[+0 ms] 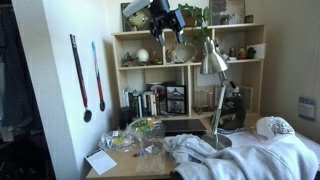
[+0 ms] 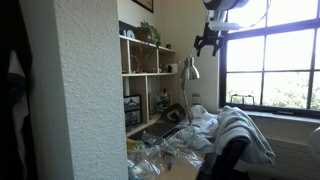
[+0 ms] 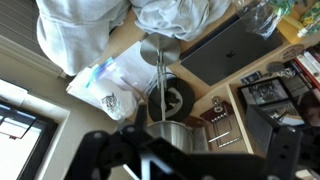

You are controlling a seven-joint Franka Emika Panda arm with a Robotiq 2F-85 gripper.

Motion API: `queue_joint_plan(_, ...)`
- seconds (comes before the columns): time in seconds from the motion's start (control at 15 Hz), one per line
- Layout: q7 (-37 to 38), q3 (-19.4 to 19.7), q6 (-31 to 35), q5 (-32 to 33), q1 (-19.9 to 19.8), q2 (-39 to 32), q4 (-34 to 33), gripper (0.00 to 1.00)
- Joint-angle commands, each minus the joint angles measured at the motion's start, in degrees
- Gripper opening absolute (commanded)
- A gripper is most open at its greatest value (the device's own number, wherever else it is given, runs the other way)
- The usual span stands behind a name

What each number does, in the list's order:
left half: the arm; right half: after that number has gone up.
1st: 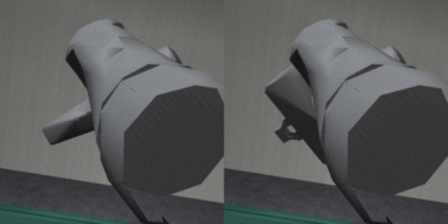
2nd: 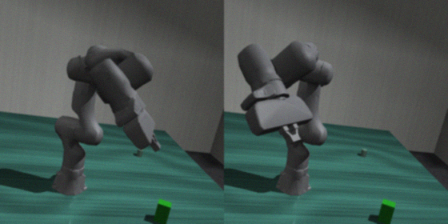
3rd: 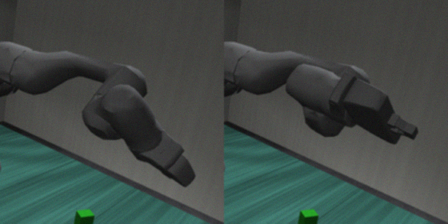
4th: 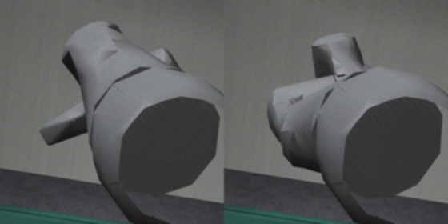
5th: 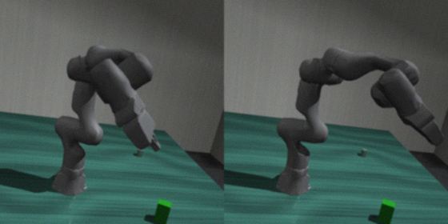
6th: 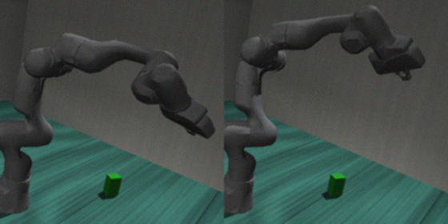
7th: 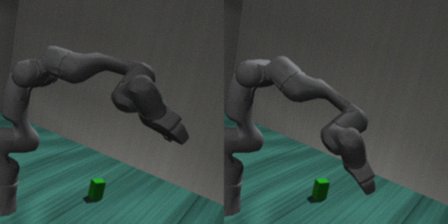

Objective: Turn the knob on the head of the lamp

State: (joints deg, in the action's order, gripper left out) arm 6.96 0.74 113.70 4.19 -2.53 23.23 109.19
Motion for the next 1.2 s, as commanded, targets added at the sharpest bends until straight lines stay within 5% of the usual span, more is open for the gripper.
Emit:
queue_joint_plan(0.0, -2.16, 0.7, -2.73, 0.23, -0.41, -7.69, -13.04, 1.0)
queue_joint_plan(0.53, -3.14, 2.6, -5.27, -0.69, -0.51, -25.23, -36.09, 1.0)
queue_joint_plan(1.13, -5.43, 2.23, -6.1, -2.44, -0.65, -39.91, -51.46, 1.0)
